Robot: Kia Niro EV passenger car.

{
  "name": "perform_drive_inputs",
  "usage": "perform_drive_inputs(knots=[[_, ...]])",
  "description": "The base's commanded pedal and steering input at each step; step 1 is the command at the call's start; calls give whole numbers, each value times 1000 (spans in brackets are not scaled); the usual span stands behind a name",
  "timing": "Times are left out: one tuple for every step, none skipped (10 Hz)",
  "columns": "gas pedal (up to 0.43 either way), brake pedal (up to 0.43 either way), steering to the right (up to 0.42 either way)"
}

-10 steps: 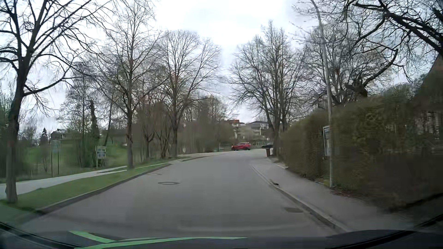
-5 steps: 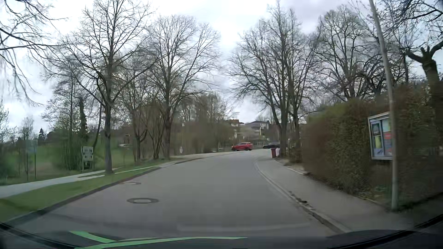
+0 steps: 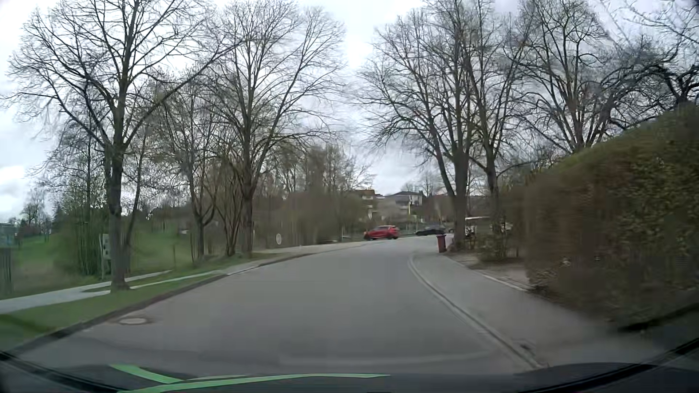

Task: Follow the waypoints while adhering to traffic rules and regulations

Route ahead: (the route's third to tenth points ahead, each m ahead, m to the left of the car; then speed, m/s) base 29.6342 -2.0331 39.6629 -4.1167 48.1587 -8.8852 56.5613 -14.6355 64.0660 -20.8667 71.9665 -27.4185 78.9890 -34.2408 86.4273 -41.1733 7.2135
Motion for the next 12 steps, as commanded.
perform_drive_inputs(knots=[[110,0,5],[110,0,5],[110,0,6],[110,0,6],[110,0,8],[110,0,9],[118,0,10],[118,0,11],[118,0,12],[118,0,14],[118,0,17],[118,0,20]])
